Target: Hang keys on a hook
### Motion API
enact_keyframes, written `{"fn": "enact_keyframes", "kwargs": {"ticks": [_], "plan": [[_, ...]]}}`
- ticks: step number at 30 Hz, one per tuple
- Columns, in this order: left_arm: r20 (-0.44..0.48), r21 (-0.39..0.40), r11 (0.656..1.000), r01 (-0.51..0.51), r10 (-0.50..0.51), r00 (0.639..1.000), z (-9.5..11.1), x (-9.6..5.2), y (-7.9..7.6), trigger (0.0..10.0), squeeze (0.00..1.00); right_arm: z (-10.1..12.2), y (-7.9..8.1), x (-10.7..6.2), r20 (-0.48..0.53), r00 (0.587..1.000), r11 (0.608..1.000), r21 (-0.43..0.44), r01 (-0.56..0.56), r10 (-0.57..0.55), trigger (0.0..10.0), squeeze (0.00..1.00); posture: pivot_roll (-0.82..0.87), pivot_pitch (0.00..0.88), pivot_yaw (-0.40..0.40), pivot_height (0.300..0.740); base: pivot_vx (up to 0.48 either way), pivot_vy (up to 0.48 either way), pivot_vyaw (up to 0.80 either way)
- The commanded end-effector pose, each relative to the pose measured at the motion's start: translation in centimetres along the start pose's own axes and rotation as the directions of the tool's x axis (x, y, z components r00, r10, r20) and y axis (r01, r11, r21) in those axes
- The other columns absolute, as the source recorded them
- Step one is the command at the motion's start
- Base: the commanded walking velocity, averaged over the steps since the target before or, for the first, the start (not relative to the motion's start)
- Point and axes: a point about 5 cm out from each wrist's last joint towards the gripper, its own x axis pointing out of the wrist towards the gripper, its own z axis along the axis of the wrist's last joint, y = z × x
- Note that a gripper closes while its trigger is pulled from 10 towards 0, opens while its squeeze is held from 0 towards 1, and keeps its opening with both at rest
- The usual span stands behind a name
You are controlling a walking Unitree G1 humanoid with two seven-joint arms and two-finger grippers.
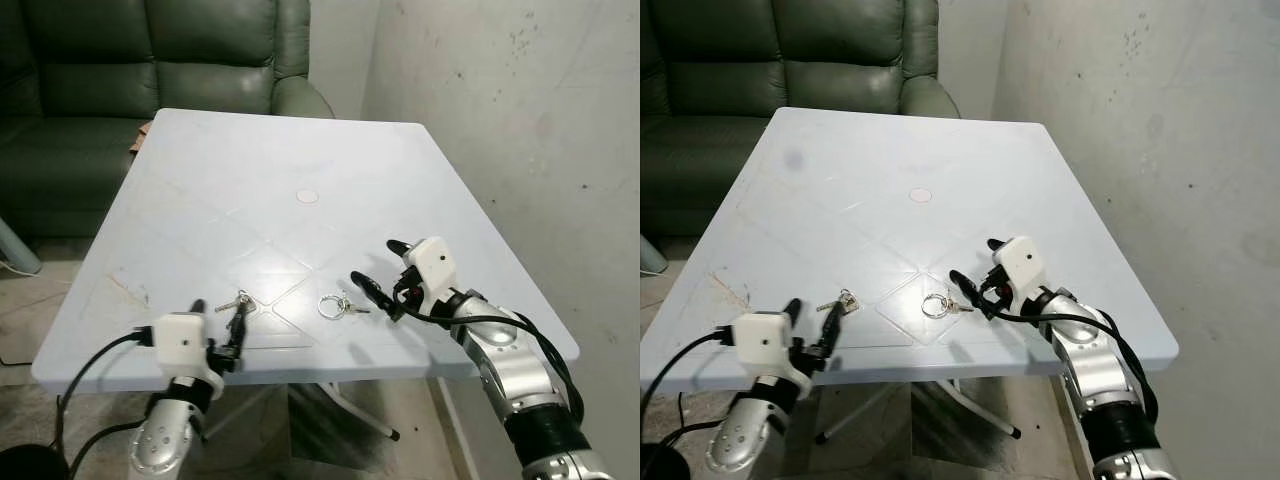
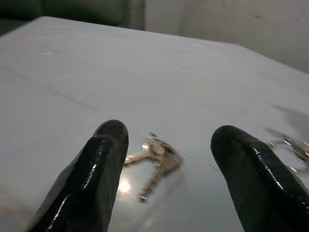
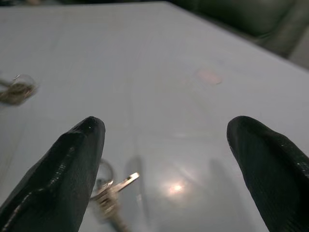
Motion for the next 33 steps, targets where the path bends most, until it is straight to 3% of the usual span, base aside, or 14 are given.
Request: {"fn": "enact_keyframes", "kwargs": {"ticks": [1, 8, 12, 13, 17, 18, 19, 20, 21, 22, 26, 31, 32, 33], "plan": [[0.008, 0.038, 0.998, 0.05, -0.05, 0.999, 0.3, -0.1, -0.8, 10.0, 0.0, 0.3, -0.5, 0.3, -0.013, 0.999, 0.999, -0.026, -0.041, 0.041, 10.0, 0.0, -0.02, 0.028, -0.084, 0.732, 0.0, 0.0, 0.0], [-0.003, 0.045, 0.996, 0.075, -0.075, 0.997, 0.1, -0.4, -1.4, 10.0, 0.0, -0.4, -0.8, 0.5, -0.057, 0.992, 0.993, -0.013, -0.117, 0.116, 10.0, 0.0, -0.02, 0.043, -0.087, 0.732, 0.0, 0.0, 0.0], [-0.008, 0.049, 0.996, 0.079, -0.078, 0.997, 0.1, -0.6, -1.7, 10.0, 0.0, -1.2, 0.0, 0.6, -0.082, 0.983, 0.986, 0.008, -0.165, 0.165, 10.0, 0.0, -0.02, 0.05, -0.089, 0.732, 0.0, 0.0, 0.0], [-0.009, 0.049, 0.996, 0.079, -0.079, 0.997, 0.1, -0.7, -1.7, 10.0, 0.0, -1.3, 0.2, 0.7, -0.083, 0.98, 0.984, 0.011, -0.179, 0.18, 8.3, 0.0, -0.02, 0.052, -0.089, 0.732, 0.0, 0.0, 0.0], [-0.011, 0.049, 0.996, 0.08, -0.08, 0.997, 0.0, -0.8, -1.8, 10.0, 0.0, -1.6, 0.6, 0.9, -0.089, 0.976, 0.981, 0.015, -0.196, 0.196, 8.3, 0.0, -0.01, 0.053, -0.09, 0.732, 0.0, 0.0, 0.0], [-0.012, 0.049, 0.996, 0.08, -0.079, 0.997, 0.0, -0.8, -1.8, 10.0, 0.0, -1.8, 0.9, 1.1, -0.089, 0.975, 0.979, 0.021, -0.204, 0.205, 8.9, 0.0, -0.01, 0.051, -0.09, 0.732, 0.0, 0.0, 0.0], [-0.014, 0.049, 0.996, 0.079, -0.079, 0.997, 0.0, -0.9, -1.8, 10.0, 0.0, -1.9, 1.4, 1.4, -0.087, 0.971, 0.975, 0.027, -0.221, 0.222, 8.0, 0.0, -0.01, 0.053, -0.091, 0.732, 0.0, 0.0, 0.0], [-0.014, 0.049, 0.996, 0.079, -0.079, 0.997, 0.0, -0.9, -1.8, 10.0, 0.0, -1.9, 1.4, 1.4, -0.087, 0.971, 0.975, 0.027, -0.221, 0.222, 8.0, 0.0, -0.01, 0.053, -0.091, 0.732, 0.0, 0.0, 0.0], [-0.015, 0.049, 0.996, 0.077, -0.076, 0.997, 0.0, -0.9, -1.9, 10.0, 0.0, -2.0, 1.9, 1.8, -0.083, 0.971, 0.974, 0.036, -0.223, 0.225, 9.5, 0.0, 0.0, 0.052, -0.093, 0.732, 0.0, 0.0, 0.0], [-0.015, 0.051, 0.996, 0.075, -0.075, 0.997, 0.0, -0.9, -1.9, 10.0, 0.0, -2.1, 2.2, 1.9, -0.079, 0.969, 0.972, 0.043, -0.229, 0.232, 9.9, 0.0, 0.0, 0.05, -0.095, 0.732, 0.0, 0.0, 0.0], [-0.015, 0.053, 0.996, 0.07, -0.07, 0.997, 0.0, -0.9, -1.8, 10.0, 0.0, -2.1, 2.6, 2.4, -0.066, 0.968, 0.969, 0.056, -0.24, 0.243, 9.3, 0.0, 0.0, 0.049, -0.097, 0.732, 0.0, 0.0, 0.0], [-0.014, 0.053, 0.996, 0.066, -0.066, 0.998, 0.1, -0.9, -1.8, 10.0, 0.0, -2.0, 2.9, 2.7, -0.055, 0.968, 0.969, 0.064, -0.24, 0.243, 9.3, 0.0, 0.0, 0.049, -0.097, 0.732, 0.0, 0.0, 0.0], [-0.014, 0.053, 0.997, 0.064, -0.063, 0.998, 0.1, -0.9, -1.9, 10.0, 0.0, -1.8, 3.2, 3.1, -0.043, 0.969, 0.968, 0.069, -0.24, 0.243, 0.0, 0.0, 0.01, 0.044, -0.099, 0.732, 0.0, 0.0, 0.0], [-0.015, 0.054, 0.997, 0.062, -0.061, 0.998, 0.0, -1.0, -1.9, 10.0, 0.0, -1.6, 3.3, 3.4, -0.034, 0.969, 0.968, 0.074, -0.24, 0.243, 0.0, 0.0, 0.02, 0.044, -0.1, 0.732, 0.0, 0.0, 0.0]]}}
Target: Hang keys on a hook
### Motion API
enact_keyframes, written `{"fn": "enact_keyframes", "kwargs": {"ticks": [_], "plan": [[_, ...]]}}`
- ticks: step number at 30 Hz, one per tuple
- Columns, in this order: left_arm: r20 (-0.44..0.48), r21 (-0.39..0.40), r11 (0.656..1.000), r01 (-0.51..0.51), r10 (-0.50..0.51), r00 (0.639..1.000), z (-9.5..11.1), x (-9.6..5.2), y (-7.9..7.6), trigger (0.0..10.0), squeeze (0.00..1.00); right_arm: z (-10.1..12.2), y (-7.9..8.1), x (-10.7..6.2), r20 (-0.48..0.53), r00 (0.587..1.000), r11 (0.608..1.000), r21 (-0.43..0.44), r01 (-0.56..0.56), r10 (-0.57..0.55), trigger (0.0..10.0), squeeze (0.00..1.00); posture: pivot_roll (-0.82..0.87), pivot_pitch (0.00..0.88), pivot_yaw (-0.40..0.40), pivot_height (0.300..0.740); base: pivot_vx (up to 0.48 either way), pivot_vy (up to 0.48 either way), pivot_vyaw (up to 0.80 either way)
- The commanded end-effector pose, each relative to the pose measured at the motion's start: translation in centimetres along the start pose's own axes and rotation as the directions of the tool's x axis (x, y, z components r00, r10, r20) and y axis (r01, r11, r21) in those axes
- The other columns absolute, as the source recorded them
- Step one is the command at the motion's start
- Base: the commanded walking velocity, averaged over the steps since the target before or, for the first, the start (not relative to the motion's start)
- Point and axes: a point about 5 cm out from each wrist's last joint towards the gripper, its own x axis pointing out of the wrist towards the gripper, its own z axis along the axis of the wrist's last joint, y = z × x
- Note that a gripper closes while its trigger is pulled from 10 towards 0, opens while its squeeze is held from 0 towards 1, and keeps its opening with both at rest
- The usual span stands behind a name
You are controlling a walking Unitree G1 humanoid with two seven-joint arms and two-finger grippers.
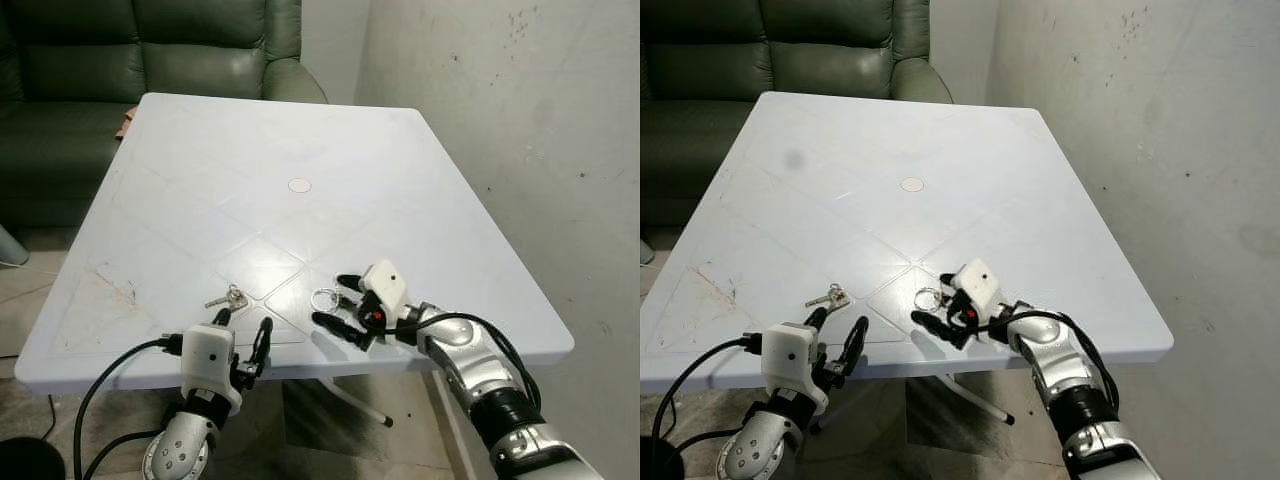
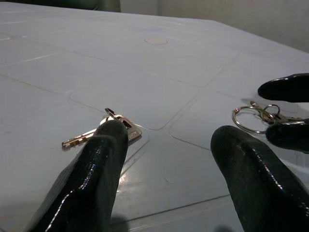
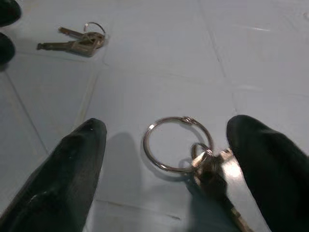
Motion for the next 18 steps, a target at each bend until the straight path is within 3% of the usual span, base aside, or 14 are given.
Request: {"fn": "enact_keyframes", "kwargs": {"ticks": [1, 14, 15, 18], "plan": [[0.004, 0.004, 1.0, -0.002, 0.002, 1.0, 0.2, -0.1, -0.2, 10.0, 0.0, 0.9, -0.3, 0.6, 0.023, 1.0, 1.0, -0.015, 0.01, -0.009, 0.0, 0.0, 0.02, 0.045, -0.101, 0.732, 0.0, 0.0, 0.0], [-0.002, 0.01, 1.0, -0.019, 0.019, 1.0, 0.2, -0.2, -0.1, 10.0, 0.0, 0.9, -1.7, 0.2, 0.003, 0.998, 0.997, -0.04, 0.067, -0.067, 0.0, 0.0, 0.02, 0.058, -0.101, 0.732, 0.0, 0.0, 0.0], [-0.002, 0.01, 1.0, -0.021, 0.021, 1.0, 0.2, -0.2, -0.1, 10.0, 0.0, 0.8, -1.8, 0.1, -0.002, 0.998, 0.997, -0.046, 0.069, -0.069, 1.0, 0.0, 0.02, 0.059, -0.101, 0.732, 0.0, 0.0, 0.0], [-0.001, 0.01, 1.0, -0.023, 0.023, 1.0, 0.3, -0.2, -0.1, 10.0, 0.0, 0.7, -1.9, -0.1, -0.016, 0.998, 0.997, -0.052, 0.062, -0.063, 1.8, 0.0, 0.02, 0.059, -0.101, 0.732, 0.0, 0.0, 0.0]]}}
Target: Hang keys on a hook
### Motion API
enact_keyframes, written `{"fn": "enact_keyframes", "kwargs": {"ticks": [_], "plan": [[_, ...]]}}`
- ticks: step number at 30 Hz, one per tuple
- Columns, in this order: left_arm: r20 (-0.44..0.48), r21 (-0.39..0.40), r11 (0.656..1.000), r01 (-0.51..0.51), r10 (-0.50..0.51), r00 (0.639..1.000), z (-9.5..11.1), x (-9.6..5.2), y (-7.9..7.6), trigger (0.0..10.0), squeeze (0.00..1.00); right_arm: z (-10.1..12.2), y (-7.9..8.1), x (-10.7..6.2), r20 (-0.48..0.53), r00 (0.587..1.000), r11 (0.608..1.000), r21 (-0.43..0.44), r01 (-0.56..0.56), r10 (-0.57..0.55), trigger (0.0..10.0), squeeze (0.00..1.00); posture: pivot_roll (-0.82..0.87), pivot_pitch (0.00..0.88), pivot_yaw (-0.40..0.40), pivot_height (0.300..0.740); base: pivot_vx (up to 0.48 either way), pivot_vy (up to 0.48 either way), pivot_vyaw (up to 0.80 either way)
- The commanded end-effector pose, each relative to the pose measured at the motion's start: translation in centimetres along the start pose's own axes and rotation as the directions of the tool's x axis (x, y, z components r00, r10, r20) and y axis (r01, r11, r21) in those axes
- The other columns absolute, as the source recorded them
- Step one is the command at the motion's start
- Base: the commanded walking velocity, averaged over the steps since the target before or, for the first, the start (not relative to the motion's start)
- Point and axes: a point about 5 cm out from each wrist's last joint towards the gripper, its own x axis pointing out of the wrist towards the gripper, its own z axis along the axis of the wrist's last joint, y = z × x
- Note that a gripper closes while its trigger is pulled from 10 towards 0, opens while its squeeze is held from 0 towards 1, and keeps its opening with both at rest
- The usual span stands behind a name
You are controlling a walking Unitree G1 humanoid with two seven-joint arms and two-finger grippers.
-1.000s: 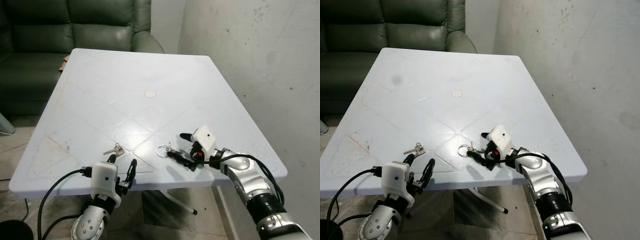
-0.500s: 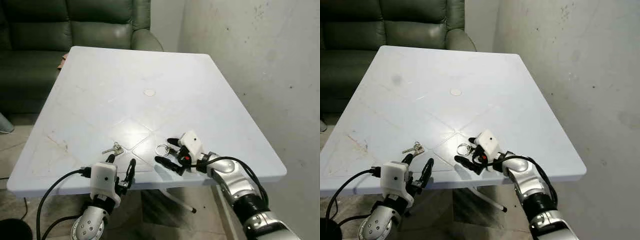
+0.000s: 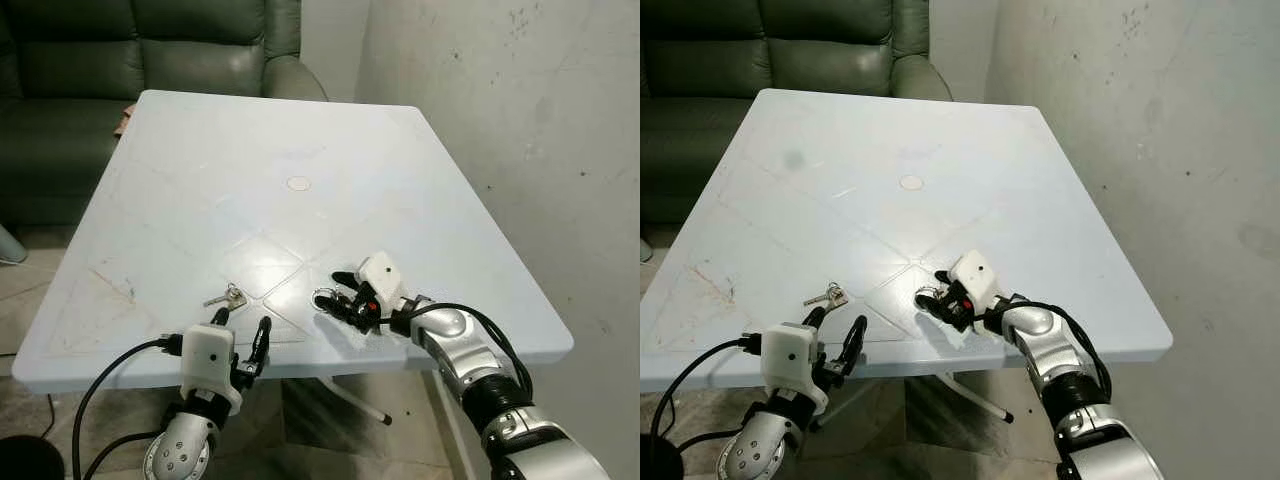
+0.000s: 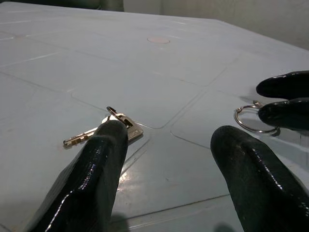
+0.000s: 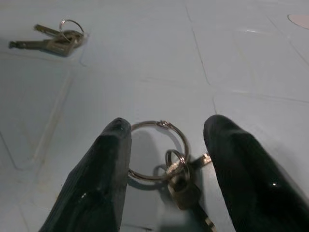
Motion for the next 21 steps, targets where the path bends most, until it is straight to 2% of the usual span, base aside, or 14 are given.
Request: {"fn": "enact_keyframes", "kwargs": {"ticks": [1, 2, 3, 5, 6, 7, 8, 10, 11, 14, 15, 19, 20, 21], "plan": [[-0.002, 0.004, 1.0, -0.007, 0.007, 1.0, 0.17, -0.12, 0.01, 10.0, 0.0, 0.32, -0.69, -0.3, -0.003, 1.0, 1.0, -0.02, 0.016, -0.016, 1.8, 0.0, 0.02, 0.059, -0.101, 0.732, 0.0, 0.0, 0.0], [-0.002, 0.004, 1.0, -0.007, 0.007, 1.0, 0.19, -0.11, 0.03, 10.0, 0.0, 0.3, -0.75, -0.33, -0.006, 1.0, 1.0, -0.021, 0.016, -0.016, 2.6, 0.0, 0.02, 0.058, -0.101, 0.732, 0.0, 0.0, 0.0], [-0.001, 0.005, 1.0, -0.007, 0.007, 1.0, 0.2, -0.1, 0.06, 10.0, 0.0, 0.26, -0.85, -0.4, -0.013, 1.0, 1.0, -0.025, 0.01, -0.011, 4.7, 0.0, 0.02, 0.058, -0.1, 0.732, 0.0, 0.0, 0.0], [-0.001, 0.006, 1.0, -0.007, 0.007, 1.0, 0.2, -0.1, 0.08, 10.0, 0.0, 0.24, -0.9, -0.44, -0.016, 1.0, 1.0, -0.029, 0.007, -0.008, 4.7, 0.0, 0.02, 0.058, -0.1, 0.732, 0.0, 0.0, 0.0], [-0.002, 0.006, 1.0, -0.007, 0.007, 1.0, 0.2, -0.11, 0.08, 10.0, 0.0, 0.21, -0.92, -0.45, -0.019, 1.0, 1.0, -0.03, 0.006, -0.006, 7.5, 0.0, 0.02, 0.057, -0.099, 0.732, 0.0, 0.0, 0.0], [-0.001, 0.007, 1.0, -0.006, 0.006, 1.0, 0.21, -0.09, 0.09, 10.0, 0.0, 0.19, -0.95, -0.47, -0.022, 1.0, 0.999, -0.032, 0.003, -0.004, 8.9, 0.0, 0.02, 0.057, -0.099, 0.732, 0.0, 0.0, 0.0], [-0.001, 0.008, 1.0, -0.006, 0.006, 1.0, 0.23, -0.07, 0.12, 10.0, 0.0, 0.18, -0.99, -0.51, -0.025, 1.0, 0.999, -0.035, -0.005, 0.004, 9.3, 0.0, 0.02, 0.057, -0.098, 0.732, 0.0, 0.0, 0.0], [-0.001, 0.008, 1.0, -0.006, 0.006, 1.0, 0.26, -0.04, 0.11, 10.0, 0.0, 0.19, -1.03, -0.56, -0.026, 1.0, 0.999, -0.037, -0.012, 0.011, 9.2, 0.0, 0.02, 0.057, -0.098, 0.732, 0.0, 0.0, 0.0], [0.0, 0.009, 1.0, -0.006, 0.006, 1.0, 0.29, -0.02, 0.1, 10.0, 0.0, 0.18, -1.06, -0.58, -0.028, 1.0, 0.999, -0.041, -0.014, 0.013, 7.3, 0.0, 0.02, 0.058, -0.099, 0.732, 0.0, 0.0, 0.0], [0.0, 0.009, 1.0, -0.006, 0.006, 1.0, 0.3, -0.02, 0.1, 10.0, 0.0, 0.16, -1.07, -0.59, -0.029, 0.999, 0.999, -0.043, -0.015, 0.014, 7.3, 0.0, 0.02, 0.058, -0.099, 0.732, 0.0, 0.0, 0.0], [0.0, 0.009, 1.0, -0.006, 0.006, 1.0, 0.3, -0.01, 0.11, 10.0, 0.0, 0.14, -1.07, -0.59, -0.032, 0.999, 0.999, -0.043, -0.018, 0.016, 10.0, 0.0, 0.02, 0.058, -0.099, 0.732, 0.0, 0.0, 0.0], [0.0, 0.01, 1.0, -0.005, 0.005, 1.0, 0.3, -0.01, 0.12, 10.0, 0.0, 0.1, -1.07, -0.59, -0.035, 0.999, 0.999, -0.045, -0.023, 0.022, 10.0, 0.0, 0.02, 0.058, -0.099, 0.732, 0.0, 0.0, 0.0], [0.0, 0.01, 1.0, -0.006, 0.006, 1.0, 0.31, 0.0, 0.14, 10.0, 0.0, 0.11, -1.09, -0.59, -0.035, 0.999, 0.999, -0.045, -0.025, 0.024, 9.0, 0.0, 0.02, 0.059, -0.098, 0.732, 0.0, 0.0, 0.0], [0.0, 0.012, 1.0, -0.008, 0.008, 1.0, 0.32, 0.0, 0.17, 10.0, 0.0, 0.09, -1.11, -0.64, -0.039, 0.999, 0.998, -0.047, -0.032, 0.031, 4.0, 0.0, 0.02, 0.058, -0.098, 0.732, 0.0, 0.0, 0.0]]}}
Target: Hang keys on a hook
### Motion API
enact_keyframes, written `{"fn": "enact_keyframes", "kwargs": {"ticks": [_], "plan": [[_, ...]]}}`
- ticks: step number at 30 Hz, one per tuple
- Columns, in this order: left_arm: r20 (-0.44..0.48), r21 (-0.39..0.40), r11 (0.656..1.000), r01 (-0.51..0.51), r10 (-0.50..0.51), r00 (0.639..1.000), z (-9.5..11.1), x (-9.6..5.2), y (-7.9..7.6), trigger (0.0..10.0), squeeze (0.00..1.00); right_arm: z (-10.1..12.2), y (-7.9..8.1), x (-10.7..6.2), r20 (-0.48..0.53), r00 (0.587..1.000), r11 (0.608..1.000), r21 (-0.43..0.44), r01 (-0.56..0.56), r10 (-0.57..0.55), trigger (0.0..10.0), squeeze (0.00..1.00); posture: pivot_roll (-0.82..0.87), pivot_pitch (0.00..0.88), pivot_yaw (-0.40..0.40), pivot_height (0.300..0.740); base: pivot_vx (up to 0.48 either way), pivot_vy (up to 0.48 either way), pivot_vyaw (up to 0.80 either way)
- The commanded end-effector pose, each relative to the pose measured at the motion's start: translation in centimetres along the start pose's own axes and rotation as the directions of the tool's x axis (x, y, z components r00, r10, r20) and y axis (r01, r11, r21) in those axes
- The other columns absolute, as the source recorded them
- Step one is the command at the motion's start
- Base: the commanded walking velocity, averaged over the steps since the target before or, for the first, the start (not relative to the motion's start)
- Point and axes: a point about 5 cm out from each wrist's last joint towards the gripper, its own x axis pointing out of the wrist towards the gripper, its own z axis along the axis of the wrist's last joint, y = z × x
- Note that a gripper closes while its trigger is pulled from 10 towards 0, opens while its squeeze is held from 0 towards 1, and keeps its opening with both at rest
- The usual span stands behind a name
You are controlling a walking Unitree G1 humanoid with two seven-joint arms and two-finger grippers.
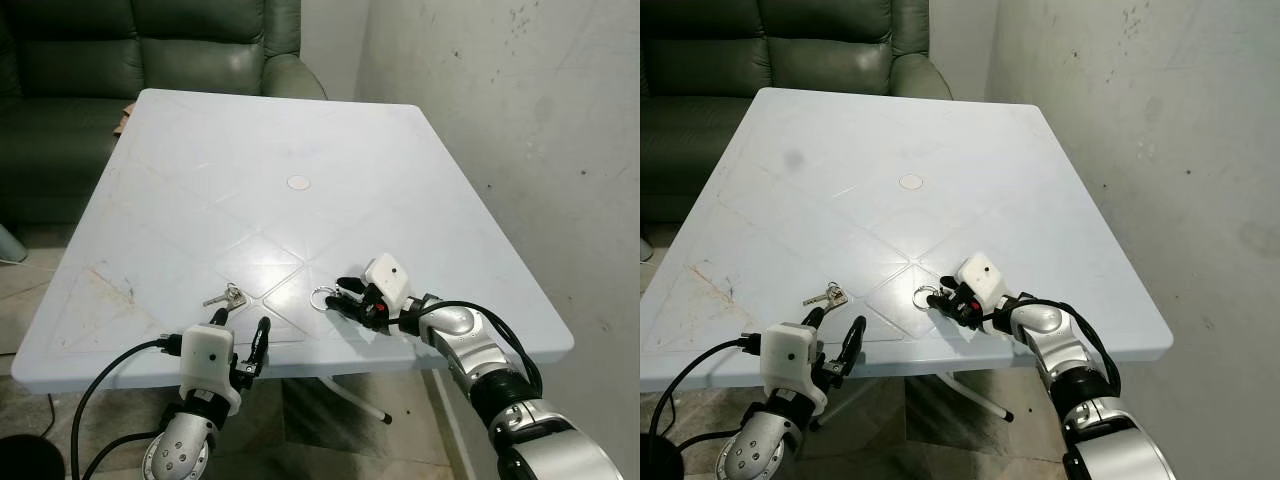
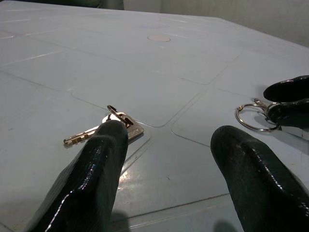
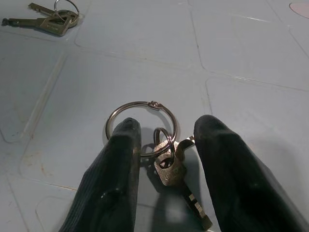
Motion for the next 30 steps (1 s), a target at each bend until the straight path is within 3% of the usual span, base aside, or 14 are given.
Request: {"fn": "enact_keyframes", "kwargs": {"ticks": [1, 2, 4, 6, 25, 30], "plan": [[0.004, 0.01, 1.0, -0.009, 0.009, 1.0, 0.3, 0.0, 0.1, 10.0, 0.0, 0.3, -0.5, -0.2, -0.004, 1.0, 1.0, -0.02, -0.012, 0.012, 4.0, 0.0, 0.02, 0.058, -0.098, 0.732, 0.0, 0.0, 0.0], [0.004, 0.011, 1.0, -0.01, 0.01, 1.0, 0.3, 0.0, 0.1, 10.0, 0.0, 0.3, -0.5, -0.2, -0.006, 1.0, 1.0, -0.021, -0.017, 0.017, 2.1, 0.0, 0.02, 0.058, -0.098, 0.732, 0.0, 0.0, 0.0], [0.004, 0.012, 1.0, -0.01, 0.01, 1.0, 0.3, 0.0, 0.1, 10.0, 0.0, 0.4, -0.6, -0.3, -0.006, 1.0, 1.0, -0.023, -0.015, 0.015, 2.0, 0.0, 0.02, 0.058, -0.098, 0.732, 0.0, 0.0, 0.0], [0.004, 0.014, 1.0, -0.01, 0.01, 1.0, 0.3, 0.0, 0.1, 10.0, 0.0, 0.4, -0.6, -0.3, -0.007, 1.0, 1.0, -0.024, -0.016, 0.016, 0.0, 0.0, 0.02, 0.058, -0.098, 0.732, 0.0, 0.0, 0.0], [0.005, 0.021, 1.0, -0.02, 0.02, 1.0, 0.4, 0.0, 0.2, 10.0, 0.0, 0.4, -0.5, -0.3, -0.003, 1.0, 0.999, -0.027, -0.032, 0.031, 0.0, 0.0, 0.02, 0.056, -0.1, 0.732, 0.0, 0.0, 0.0], [0.011, 0.014, 0.999, -0.04, 0.04, 0.999, 0.4, 0.1, 0.4, 10.0, 0.0, 1.2, -0.9, -0.3, 0.111, 0.993, 0.997, 0.062, 0.043, -0.049, 0.0, 0.0, 0.03, 0.05, -0.101, 0.732, 0.0, 0.0, 0.0]]}}
